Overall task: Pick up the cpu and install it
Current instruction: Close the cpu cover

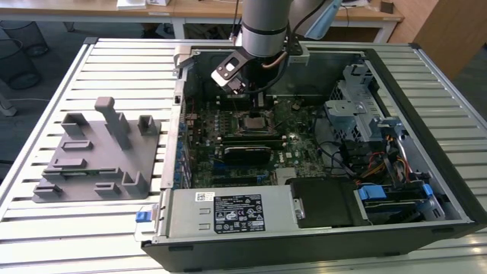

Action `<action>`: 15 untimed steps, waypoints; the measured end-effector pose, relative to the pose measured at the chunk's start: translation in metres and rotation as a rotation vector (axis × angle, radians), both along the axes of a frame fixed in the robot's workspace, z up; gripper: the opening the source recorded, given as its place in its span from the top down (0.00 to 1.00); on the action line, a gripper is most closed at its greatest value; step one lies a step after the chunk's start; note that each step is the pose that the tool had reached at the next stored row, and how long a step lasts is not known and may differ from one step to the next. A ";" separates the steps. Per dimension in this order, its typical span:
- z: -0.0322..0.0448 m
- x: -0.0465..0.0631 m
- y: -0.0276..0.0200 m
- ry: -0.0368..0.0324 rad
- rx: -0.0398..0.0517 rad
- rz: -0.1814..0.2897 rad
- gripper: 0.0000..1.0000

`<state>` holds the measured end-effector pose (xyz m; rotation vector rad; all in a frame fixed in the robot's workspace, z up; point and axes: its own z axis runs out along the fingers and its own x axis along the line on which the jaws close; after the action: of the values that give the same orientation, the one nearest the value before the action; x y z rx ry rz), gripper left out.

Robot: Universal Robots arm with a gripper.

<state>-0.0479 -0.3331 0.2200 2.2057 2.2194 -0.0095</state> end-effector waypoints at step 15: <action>0.0079 0.000 0.0001 0.0000 -0.0001 0.000 0.89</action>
<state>-0.0479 -0.3329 0.2278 2.2057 2.2193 -0.0096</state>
